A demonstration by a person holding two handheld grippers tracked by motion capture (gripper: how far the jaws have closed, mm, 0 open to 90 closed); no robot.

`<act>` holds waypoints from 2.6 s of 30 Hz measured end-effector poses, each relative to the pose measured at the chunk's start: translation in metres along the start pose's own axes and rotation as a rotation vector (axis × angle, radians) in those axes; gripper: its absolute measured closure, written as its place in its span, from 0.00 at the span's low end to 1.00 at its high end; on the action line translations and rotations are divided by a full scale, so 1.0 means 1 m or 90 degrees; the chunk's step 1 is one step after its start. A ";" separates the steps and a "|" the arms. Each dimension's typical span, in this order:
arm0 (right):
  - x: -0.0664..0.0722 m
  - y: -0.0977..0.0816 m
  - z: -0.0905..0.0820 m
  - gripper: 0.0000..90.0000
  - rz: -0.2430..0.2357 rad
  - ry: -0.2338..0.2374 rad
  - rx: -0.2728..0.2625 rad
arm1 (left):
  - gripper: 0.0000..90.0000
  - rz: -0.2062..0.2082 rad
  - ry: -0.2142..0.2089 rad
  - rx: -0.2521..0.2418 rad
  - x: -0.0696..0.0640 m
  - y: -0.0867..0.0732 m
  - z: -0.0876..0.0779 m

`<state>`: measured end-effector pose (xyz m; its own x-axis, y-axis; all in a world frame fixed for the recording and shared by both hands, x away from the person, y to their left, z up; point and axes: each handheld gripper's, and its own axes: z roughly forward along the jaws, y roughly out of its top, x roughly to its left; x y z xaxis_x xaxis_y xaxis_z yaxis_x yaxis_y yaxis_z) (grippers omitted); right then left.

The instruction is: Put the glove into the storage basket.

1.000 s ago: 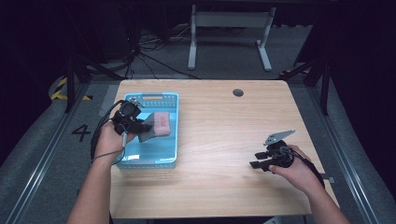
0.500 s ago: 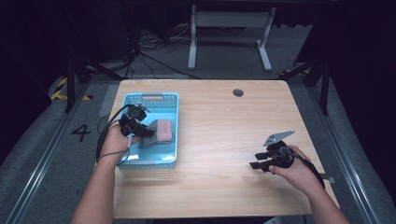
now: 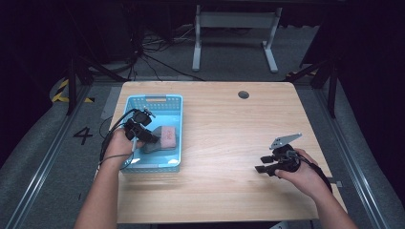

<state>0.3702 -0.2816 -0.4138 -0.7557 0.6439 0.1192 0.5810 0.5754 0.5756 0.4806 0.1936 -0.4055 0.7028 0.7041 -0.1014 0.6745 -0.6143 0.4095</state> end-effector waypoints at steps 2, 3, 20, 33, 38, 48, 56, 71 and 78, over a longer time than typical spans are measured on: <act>0.000 0.000 0.000 0.57 0.000 0.000 -0.001 | 0.58 0.015 0.007 0.005 0.000 -0.001 0.002; 0.000 0.000 0.000 0.57 -0.001 0.001 -0.001 | 0.59 0.023 0.016 0.004 0.000 -0.002 0.002; -0.001 0.000 -0.003 0.55 0.000 -0.003 -0.010 | 0.49 0.027 0.004 -0.127 -0.031 0.002 -0.042; -0.005 0.000 -0.008 0.54 0.001 -0.007 -0.018 | 0.46 0.081 -0.047 -0.198 -0.100 0.001 -0.071; -0.006 -0.001 -0.009 0.54 0.000 -0.008 -0.020 | 0.46 0.098 -0.059 -0.206 -0.124 0.000 -0.071; -0.008 -0.003 -0.009 0.53 -0.004 -0.011 -0.019 | 0.47 0.132 -0.111 -0.189 -0.166 0.005 -0.045; -0.010 -0.005 -0.010 0.52 -0.001 -0.014 -0.020 | 0.48 0.143 -0.133 -0.172 -0.188 0.012 -0.016; -0.016 -0.010 -0.003 0.50 -0.013 -0.013 -0.014 | 0.49 0.146 -0.135 -0.155 -0.215 0.011 0.044; -0.019 -0.014 0.000 0.48 -0.016 -0.017 -0.016 | 0.49 0.144 -0.127 -0.125 -0.213 0.009 0.059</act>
<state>0.3767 -0.3016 -0.4240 -0.7620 0.6422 0.0829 0.5533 0.5793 0.5985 0.3503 0.0167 -0.4333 0.8724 0.4632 -0.1559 0.4547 -0.6522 0.6065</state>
